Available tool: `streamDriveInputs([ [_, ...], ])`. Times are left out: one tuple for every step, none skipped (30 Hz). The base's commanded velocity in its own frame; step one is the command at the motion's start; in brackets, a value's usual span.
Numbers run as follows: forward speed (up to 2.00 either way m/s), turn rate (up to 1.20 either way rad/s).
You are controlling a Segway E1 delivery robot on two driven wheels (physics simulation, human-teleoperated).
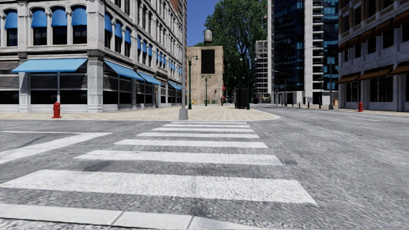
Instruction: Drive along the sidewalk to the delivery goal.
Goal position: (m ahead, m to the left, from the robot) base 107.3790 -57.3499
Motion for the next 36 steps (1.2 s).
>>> streamDriveInputs([
  [2.0, 0.0],
  [2.0, 0.0],
  [2.0, 0.0],
  [2.0, 0.0],
  [2.0, 0.0],
  [2.0, 0.0],
  [2.0, 0.0],
  [2.0, 0.0],
  [2.0, 0.0],
  [2.0, 0.0],
  [2.0, 0.0],
  [2.0, 0.0],
  [2.0, 0.0],
  [2.0, 0.0],
  [2.0, 0.0],
  [2.0, 0.0],
  [2.0, 0.0],
  [2.0, 0.0],
  [2.0, 0.0],
  [2.0, 0.0],
  [2.0, 0.0],
  [2.0, 0.0],
  [2.0, 0.0],
  [2.0, 0.0],
  [2.0, 0.0],
  [2.0, 0.0],
  [2.0, 0.0],
  [2.0, 0.0],
  [2.0, 0.0],
  [2.0, 0.0],
  [2.0, 0.0],
  [2.0, 0.0],
  [2.0, 0.0],
  [2.0, 0.0],
  [2.0, 0.0],
  [2.0, 0.0],
])
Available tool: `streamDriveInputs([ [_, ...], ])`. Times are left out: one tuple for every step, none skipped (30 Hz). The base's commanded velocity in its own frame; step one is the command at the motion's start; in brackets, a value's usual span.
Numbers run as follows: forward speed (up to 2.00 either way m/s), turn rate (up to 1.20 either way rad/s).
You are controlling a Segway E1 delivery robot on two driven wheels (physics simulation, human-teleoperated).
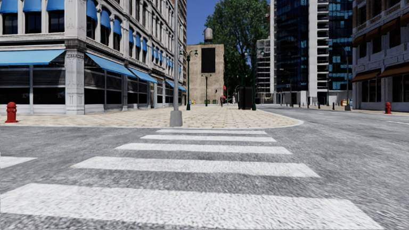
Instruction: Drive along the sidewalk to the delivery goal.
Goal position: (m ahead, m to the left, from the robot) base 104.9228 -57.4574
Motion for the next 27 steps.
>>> streamDriveInputs([
  [2.0, 0.0],
  [2.0, 0.0],
  [2.0, 0.0],
  [2.0, 0.0],
  [2.0, 0.0],
  [2.0, 0.0],
  [2.0, 0.0],
  [2.0, 0.0],
  [2.0, -0.12],
  [2.0, -0.36],
  [2.0, -0.36],
  [2.0, -0.54],
  [2.0, -0.81],
  [2.0, -0.96],
  [2.0, -1.0],
  [2.0, -1.0],
  [2.0, -0.55],
  [2.0, -0.05],
  [2.0, -0.02],
  [2.0, -0.01],
  [2.0, 0.0],
  [2.0, 0.0],
  [2.0, 0.0],
  [2.0, 0.0],
  [2.0, 0.0],
  [2.0, 0.0],
  [2.0, 0.0],
])
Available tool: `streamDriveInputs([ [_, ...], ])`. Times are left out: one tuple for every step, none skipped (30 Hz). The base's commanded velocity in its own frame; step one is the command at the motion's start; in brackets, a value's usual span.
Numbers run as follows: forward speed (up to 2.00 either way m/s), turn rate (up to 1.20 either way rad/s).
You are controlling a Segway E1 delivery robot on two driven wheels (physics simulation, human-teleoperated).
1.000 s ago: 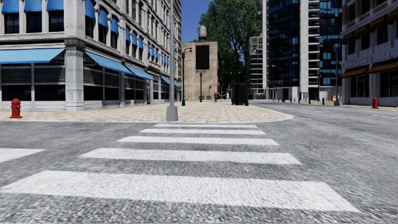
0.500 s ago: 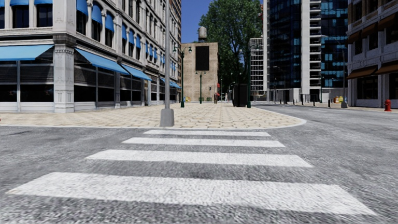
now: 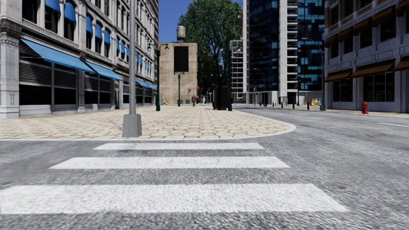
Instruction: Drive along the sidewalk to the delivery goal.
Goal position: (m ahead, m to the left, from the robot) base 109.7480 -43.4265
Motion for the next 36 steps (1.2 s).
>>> streamDriveInputs([
  [2.0, 0.0],
  [2.0, 0.0],
  [2.0, 0.0],
  [2.0, 0.0],
  [2.0, 0.0],
  [2.0, 0.0],
  [2.0, 0.0],
  [2.0, 0.0],
  [2.0, 0.0],
  [2.0, 0.0],
  [2.0, 0.0],
  [2.0, 0.0],
  [2.0, 0.0],
  [2.0, 0.0],
  [2.0, 0.0],
  [2.0, 0.0],
  [2.0, 0.0],
  [2.0, 0.0],
  [2.0, 0.0],
  [2.0, 0.0],
  [2.0, 0.0],
  [2.0, 0.0],
  [2.0, 0.0],
  [2.0, 0.0],
  [2.0, 0.0],
  [2.0, 0.0],
  [2.0, 0.0],
  [2.0, 0.0],
  [2.0, 0.0],
  [2.0, 0.0],
  [2.0, 0.0],
  [2.0, 0.0],
  [2.0, 0.0],
  [2.0, 0.0],
  [2.0, 0.0],
  [2.0, 0.0],
])
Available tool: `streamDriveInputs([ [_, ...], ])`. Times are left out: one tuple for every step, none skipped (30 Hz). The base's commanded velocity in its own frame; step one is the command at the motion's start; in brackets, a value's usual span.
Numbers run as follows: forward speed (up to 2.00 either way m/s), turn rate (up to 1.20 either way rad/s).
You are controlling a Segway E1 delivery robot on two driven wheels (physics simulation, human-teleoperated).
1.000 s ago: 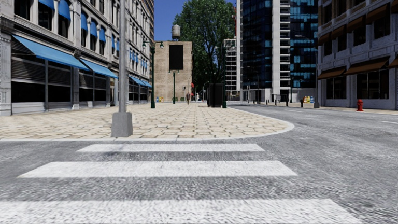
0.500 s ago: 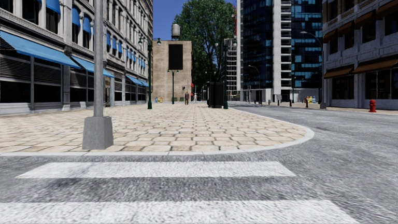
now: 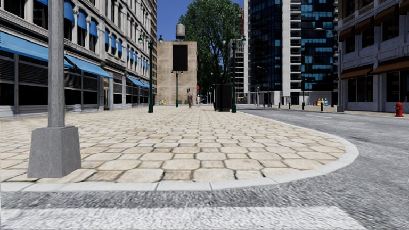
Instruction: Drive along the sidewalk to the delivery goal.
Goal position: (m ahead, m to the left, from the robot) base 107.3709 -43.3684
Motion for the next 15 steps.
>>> streamDriveInputs([
  [2.0, 0.0],
  [2.0, 0.0],
  [2.0, 0.01],
  [2.0, 0.5],
  [2.0, 0.5],
  [2.0, 0.67],
  [2.0, 0.58],
  [2.0, 0.08],
  [2.0, 0.0],
  [2.0, 0.0],
  [2.0, 0.0],
  [2.0, 0.0],
  [2.0, 0.0],
  [2.0, 0.0],
  [2.0, 0.0],
])
